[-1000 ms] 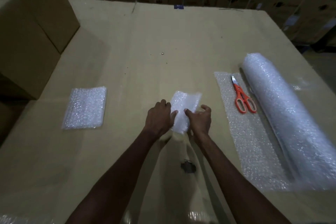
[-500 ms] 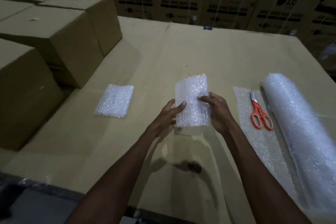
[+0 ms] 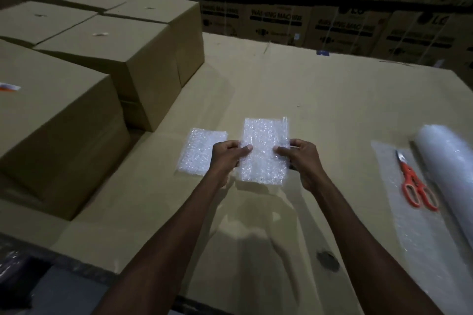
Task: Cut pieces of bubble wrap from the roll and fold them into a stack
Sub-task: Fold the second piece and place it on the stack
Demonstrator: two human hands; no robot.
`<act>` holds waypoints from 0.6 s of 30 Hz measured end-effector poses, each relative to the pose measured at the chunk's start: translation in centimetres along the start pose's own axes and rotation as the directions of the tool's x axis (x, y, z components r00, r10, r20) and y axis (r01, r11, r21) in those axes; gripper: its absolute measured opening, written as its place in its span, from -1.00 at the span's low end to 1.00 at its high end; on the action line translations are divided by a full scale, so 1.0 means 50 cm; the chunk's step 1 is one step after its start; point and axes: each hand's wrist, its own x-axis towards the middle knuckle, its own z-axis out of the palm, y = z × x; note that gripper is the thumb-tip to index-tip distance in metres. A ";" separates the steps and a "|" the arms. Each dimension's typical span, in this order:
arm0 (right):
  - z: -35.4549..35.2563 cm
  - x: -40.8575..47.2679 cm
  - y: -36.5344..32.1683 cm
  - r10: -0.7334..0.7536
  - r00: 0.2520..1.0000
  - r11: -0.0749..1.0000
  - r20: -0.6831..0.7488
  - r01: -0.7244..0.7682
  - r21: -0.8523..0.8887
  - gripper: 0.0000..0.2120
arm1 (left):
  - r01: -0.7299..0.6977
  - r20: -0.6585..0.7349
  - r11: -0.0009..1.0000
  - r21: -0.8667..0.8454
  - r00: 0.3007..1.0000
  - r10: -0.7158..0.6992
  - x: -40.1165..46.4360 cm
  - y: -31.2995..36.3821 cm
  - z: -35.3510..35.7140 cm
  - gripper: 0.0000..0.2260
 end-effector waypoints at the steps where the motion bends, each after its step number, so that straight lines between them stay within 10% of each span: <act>1: 0.037 0.010 0.004 0.014 1.000 1.000 -0.004 -0.014 -0.013 -0.84 | 0.002 -0.019 1.000 0.025 1.000 -0.002 0.015 0.007 -0.031 -0.75; 10: 0.294 0.108 0.061 0.131 0.989 0.984 -0.076 -0.139 -0.114 -0.79 | 0.040 -0.182 0.907 0.418 0.982 0.041 0.169 0.019 -0.263 -0.80; 18: 0.351 0.149 0.109 -0.010 0.985 0.766 -0.171 -0.102 -0.635 -0.70 | 0.042 -0.155 0.716 0.697 0.984 0.093 0.186 -0.015 -0.301 -0.65</act>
